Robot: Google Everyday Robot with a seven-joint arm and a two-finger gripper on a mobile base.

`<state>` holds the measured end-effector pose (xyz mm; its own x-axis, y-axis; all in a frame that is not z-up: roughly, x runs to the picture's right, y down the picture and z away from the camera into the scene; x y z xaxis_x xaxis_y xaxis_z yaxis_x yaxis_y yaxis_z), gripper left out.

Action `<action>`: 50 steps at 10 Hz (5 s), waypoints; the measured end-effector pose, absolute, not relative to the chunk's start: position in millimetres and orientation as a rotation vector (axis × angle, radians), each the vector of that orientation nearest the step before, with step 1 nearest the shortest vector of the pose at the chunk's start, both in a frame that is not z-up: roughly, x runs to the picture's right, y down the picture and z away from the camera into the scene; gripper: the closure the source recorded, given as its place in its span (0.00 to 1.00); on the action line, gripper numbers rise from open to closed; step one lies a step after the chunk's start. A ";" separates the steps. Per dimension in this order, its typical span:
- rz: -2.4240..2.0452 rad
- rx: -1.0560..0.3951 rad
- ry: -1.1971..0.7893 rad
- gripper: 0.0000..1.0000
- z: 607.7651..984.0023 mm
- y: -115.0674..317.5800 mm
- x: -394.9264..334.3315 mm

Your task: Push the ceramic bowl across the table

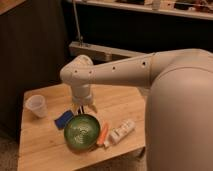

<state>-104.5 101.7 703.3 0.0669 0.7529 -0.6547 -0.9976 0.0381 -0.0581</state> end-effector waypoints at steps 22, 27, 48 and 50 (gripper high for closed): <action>1.524 -0.811 0.377 0.35 723.1 224.3 -74.0; 1.484 -0.817 0.377 0.35 713.7 232.0 -88.7; 1.451 -0.604 0.325 1.00 801.6 169.3 -114.9; 1.457 -0.618 0.324 1.00 808.3 172.8 -112.9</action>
